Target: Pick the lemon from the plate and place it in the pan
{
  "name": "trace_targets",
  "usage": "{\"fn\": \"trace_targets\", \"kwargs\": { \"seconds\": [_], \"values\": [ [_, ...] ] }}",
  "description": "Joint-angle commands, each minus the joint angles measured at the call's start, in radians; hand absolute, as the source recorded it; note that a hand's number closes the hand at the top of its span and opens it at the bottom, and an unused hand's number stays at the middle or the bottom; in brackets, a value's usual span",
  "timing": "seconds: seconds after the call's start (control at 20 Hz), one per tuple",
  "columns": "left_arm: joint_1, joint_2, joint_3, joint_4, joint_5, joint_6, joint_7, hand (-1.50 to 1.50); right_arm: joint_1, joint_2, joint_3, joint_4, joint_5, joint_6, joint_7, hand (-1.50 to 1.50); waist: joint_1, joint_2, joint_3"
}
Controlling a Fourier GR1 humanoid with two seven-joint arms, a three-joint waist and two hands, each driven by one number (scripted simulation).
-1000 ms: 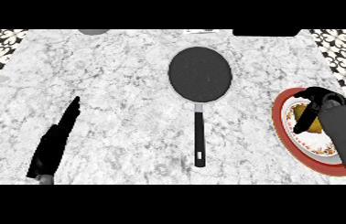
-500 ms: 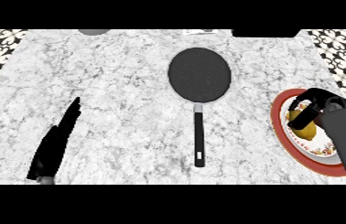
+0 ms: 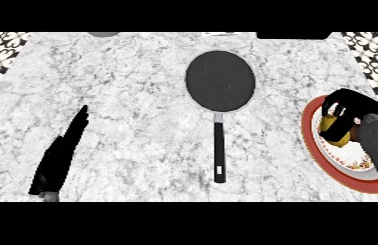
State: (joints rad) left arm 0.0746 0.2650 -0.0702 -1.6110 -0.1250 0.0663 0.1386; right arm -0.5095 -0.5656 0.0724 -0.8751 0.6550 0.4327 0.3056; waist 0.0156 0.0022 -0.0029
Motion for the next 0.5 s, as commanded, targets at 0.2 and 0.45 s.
{"fn": "trace_targets", "kwargs": {
  "seconds": [0.2,0.45],
  "values": [
    [0.020,0.005,0.018,0.007,0.005,-0.003,-0.030,0.00,-0.075,-0.078,-0.033,-0.107,0.084,-0.352,-0.277,1.50,0.001,-0.003,0.005],
    [-0.009,0.005,0.026,0.036,0.005,-0.011,-0.011,0.00,-0.101,-0.031,-0.044,-0.162,0.086,-0.516,-0.435,1.50,-0.005,0.000,0.004]
  ]
}}
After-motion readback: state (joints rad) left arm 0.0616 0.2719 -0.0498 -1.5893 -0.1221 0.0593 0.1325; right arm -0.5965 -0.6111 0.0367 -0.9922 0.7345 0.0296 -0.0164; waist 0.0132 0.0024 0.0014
